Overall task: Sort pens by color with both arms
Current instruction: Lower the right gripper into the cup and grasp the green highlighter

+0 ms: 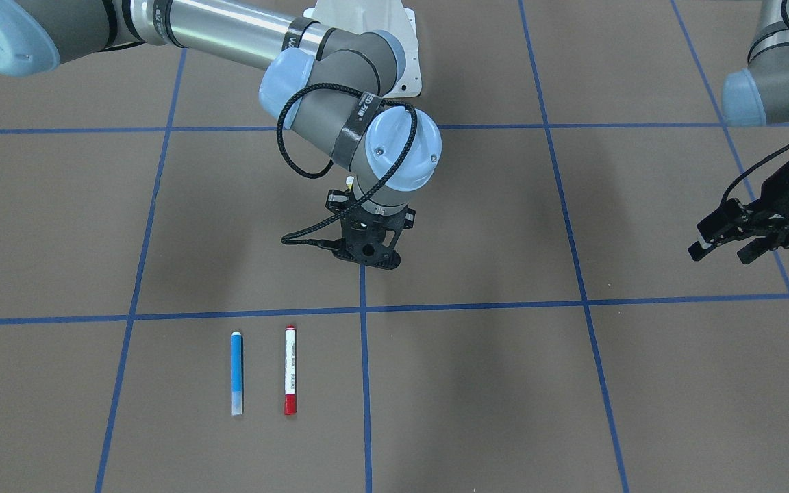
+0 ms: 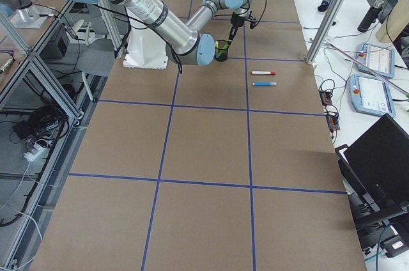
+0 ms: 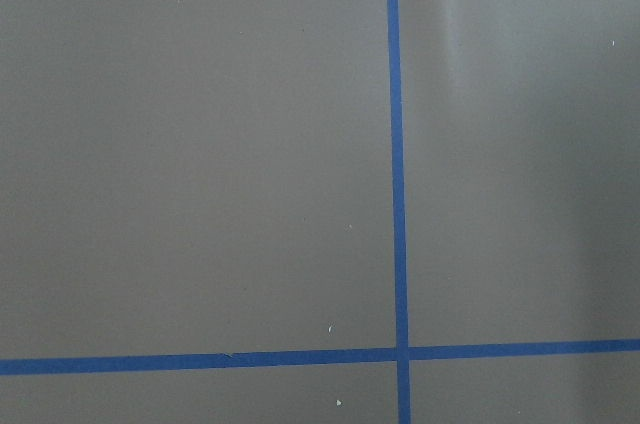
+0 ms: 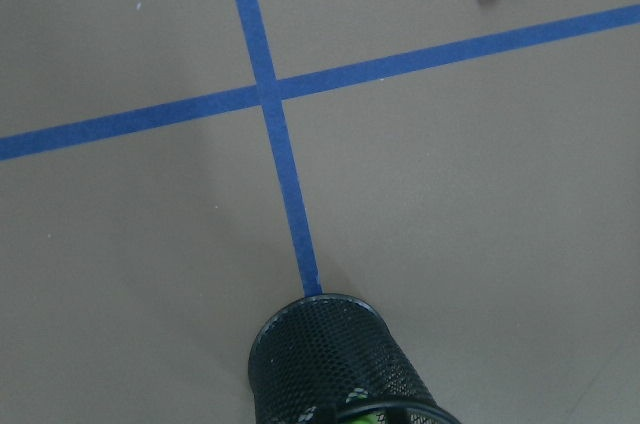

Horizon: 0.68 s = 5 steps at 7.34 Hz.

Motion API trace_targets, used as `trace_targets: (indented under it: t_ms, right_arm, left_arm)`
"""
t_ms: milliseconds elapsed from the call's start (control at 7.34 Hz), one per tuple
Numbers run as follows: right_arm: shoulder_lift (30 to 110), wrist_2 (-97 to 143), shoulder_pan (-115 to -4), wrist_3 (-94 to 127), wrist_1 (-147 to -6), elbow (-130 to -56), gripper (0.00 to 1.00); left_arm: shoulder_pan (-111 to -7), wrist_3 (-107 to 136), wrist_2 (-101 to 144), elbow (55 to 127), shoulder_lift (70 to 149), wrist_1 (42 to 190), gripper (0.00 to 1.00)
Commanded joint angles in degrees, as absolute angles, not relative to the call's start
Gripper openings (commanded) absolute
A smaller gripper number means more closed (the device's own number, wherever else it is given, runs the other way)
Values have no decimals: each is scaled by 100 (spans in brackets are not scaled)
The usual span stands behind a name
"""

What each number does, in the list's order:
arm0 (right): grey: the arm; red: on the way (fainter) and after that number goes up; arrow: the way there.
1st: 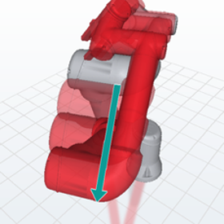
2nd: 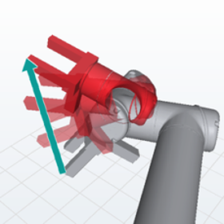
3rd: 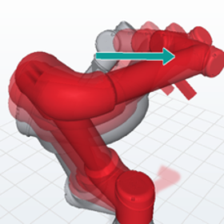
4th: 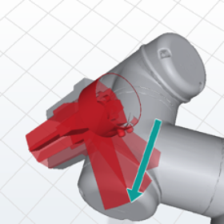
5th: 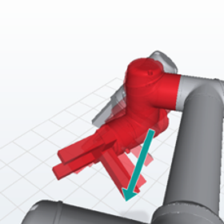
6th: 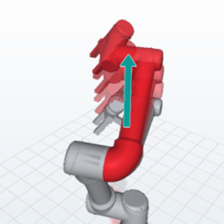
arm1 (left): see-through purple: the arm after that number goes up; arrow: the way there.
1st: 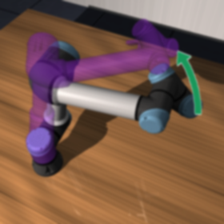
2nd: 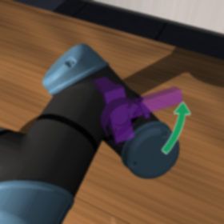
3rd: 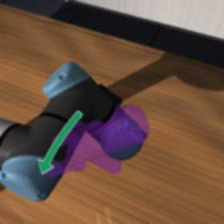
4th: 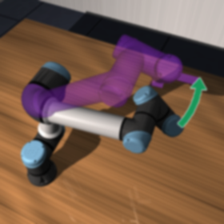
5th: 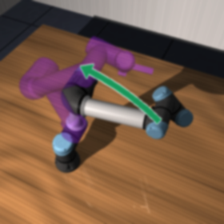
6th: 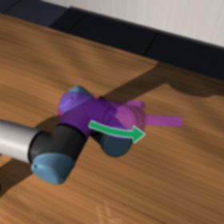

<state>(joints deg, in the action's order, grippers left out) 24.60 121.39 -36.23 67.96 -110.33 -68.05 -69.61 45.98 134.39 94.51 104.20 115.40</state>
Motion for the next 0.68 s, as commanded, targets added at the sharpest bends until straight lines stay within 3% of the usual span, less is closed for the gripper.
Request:
trace_targets:
  t_ms: [0,545]
  right_arm:
    - [2443,12077,-3630,6803,-11215,-7223,0]
    - [1882,11497,-3822,6803,-11574,-7584,0]
  left_arm:
    - [-6961,4614,13438,9492,10415,11540,96]
    - [-6961,4614,13430,9580,10380,11522,98]
